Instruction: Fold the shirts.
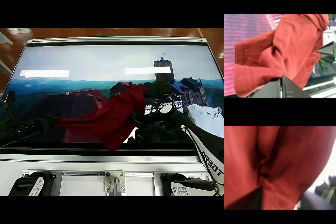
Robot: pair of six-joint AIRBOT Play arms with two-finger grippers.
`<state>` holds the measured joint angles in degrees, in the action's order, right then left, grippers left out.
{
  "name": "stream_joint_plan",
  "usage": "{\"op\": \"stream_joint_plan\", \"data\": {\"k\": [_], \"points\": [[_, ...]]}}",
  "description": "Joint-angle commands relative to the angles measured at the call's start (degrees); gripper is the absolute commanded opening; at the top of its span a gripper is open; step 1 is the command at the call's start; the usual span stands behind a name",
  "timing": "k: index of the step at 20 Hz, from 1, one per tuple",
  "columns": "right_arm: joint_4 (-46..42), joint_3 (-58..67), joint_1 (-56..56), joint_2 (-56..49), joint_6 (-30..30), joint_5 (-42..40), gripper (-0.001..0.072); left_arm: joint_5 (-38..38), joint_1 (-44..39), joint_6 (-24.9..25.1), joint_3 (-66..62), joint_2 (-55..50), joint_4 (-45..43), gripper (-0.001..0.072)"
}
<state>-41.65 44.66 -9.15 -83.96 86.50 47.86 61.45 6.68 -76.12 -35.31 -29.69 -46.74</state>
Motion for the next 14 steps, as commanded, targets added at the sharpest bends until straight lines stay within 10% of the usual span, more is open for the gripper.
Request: {"op": "stream_joint_plan", "data": {"k": [1, 4, 14], "points": [[2.9, -0.4, -1.6, -1.0, 1.6, -4.5, 0.0372, -0.2, 0.1, 0.7, 0.0, 0.0, -0.1, 0.0037], [3.0, -0.4, -1.6, -0.7, 1.7, -3.4, 0.0072, -2.3, 0.1, 1.0, 0.0, 0.0, -0.8, 0.0037], [2.1, 20.9, 12.9, 31.1, -17.4, 9.8, 0.0068, -17.2, 0.2, 2.6, -16.3, 0.0, -3.5, 0.0037]]}}
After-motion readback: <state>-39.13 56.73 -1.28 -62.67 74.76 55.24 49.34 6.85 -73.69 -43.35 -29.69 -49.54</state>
